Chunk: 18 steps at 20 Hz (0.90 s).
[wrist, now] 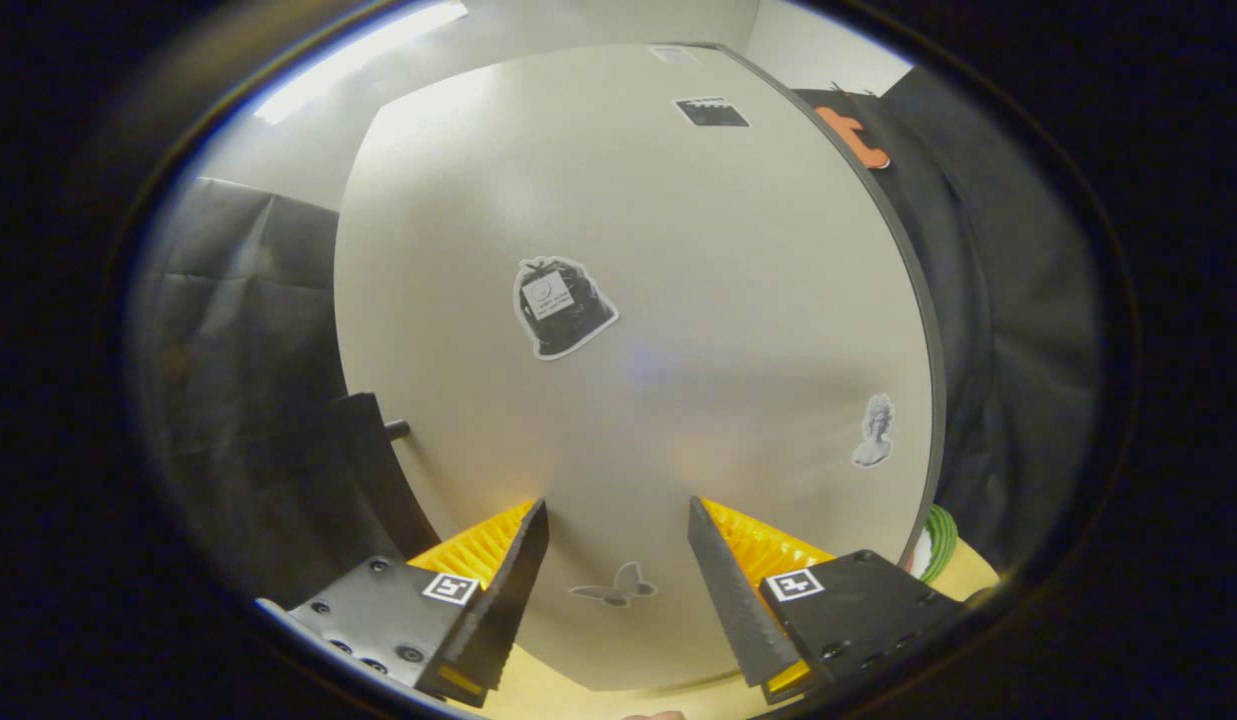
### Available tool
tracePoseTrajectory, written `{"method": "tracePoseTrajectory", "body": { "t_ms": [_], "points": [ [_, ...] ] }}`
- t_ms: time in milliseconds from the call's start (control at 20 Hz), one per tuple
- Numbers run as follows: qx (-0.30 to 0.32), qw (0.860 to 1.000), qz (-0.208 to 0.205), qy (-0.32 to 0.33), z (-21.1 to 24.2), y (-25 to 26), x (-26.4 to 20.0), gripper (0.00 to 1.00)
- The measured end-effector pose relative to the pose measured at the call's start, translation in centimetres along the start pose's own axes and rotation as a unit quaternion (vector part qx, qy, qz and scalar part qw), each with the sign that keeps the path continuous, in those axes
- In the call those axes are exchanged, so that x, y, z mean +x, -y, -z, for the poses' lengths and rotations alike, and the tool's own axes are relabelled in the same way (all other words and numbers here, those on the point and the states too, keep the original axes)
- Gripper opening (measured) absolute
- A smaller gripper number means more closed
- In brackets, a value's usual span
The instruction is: Open the shoe cabinet door, grab the shoes and put them into the shoe cabinet, then close the shoe cabinet door.
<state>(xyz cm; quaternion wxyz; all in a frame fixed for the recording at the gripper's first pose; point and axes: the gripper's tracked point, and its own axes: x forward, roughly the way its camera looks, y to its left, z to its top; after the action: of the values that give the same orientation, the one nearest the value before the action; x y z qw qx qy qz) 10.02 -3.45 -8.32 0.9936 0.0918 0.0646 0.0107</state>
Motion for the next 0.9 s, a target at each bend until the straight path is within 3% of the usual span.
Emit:
{"method": "tracePoseTrajectory", "body": {
  "t_ms": [900],
  "points": [
    [-0.053,0.997,0.041,0.025,-0.7,-0.2,1.3,0.88]
  ]
}}
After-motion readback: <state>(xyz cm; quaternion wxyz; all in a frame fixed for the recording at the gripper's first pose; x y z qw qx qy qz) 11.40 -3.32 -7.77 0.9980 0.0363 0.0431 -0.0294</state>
